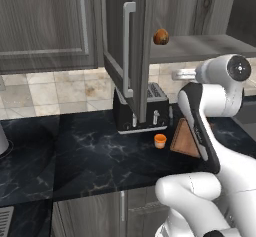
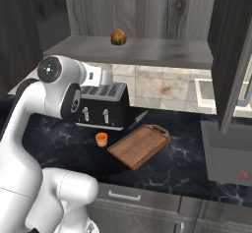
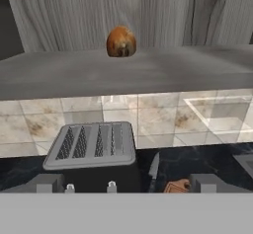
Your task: Pick the bread, place it on the cutting board, pick the jam, place it on the counter, and close the cabinet.
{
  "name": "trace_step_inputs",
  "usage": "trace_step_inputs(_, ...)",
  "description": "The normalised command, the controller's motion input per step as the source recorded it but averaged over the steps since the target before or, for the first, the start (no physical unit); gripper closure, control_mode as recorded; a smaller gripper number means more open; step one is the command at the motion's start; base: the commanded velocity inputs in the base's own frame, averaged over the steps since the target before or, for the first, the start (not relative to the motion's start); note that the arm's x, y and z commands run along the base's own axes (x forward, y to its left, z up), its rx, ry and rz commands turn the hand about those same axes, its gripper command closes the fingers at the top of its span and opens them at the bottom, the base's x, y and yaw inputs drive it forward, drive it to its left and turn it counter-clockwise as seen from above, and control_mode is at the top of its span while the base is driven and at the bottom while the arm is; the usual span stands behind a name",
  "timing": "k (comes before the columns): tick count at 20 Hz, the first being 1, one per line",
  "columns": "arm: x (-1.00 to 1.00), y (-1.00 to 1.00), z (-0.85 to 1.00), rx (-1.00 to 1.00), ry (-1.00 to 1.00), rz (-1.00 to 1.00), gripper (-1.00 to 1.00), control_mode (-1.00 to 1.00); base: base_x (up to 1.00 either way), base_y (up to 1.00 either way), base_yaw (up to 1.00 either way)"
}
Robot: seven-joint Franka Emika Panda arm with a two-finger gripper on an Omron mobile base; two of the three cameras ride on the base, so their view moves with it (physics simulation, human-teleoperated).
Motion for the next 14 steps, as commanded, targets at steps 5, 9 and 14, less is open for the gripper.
trace_step_inputs(5,0.02,-0.01,0.19,0.0,0.0,0.0,-1.0,-1.0,0.0,0.0,0.0)
trace_step_inputs(9,0.0,-0.02,0.03,0.0,0.0,0.0,-1.0,-1.0,0.0,0.0,0.0)
trace_step_inputs(14,0.07,-0.14,0.0,0.0,0.0,0.0,-1.0,-1.0,0.0,0.0,0.0)
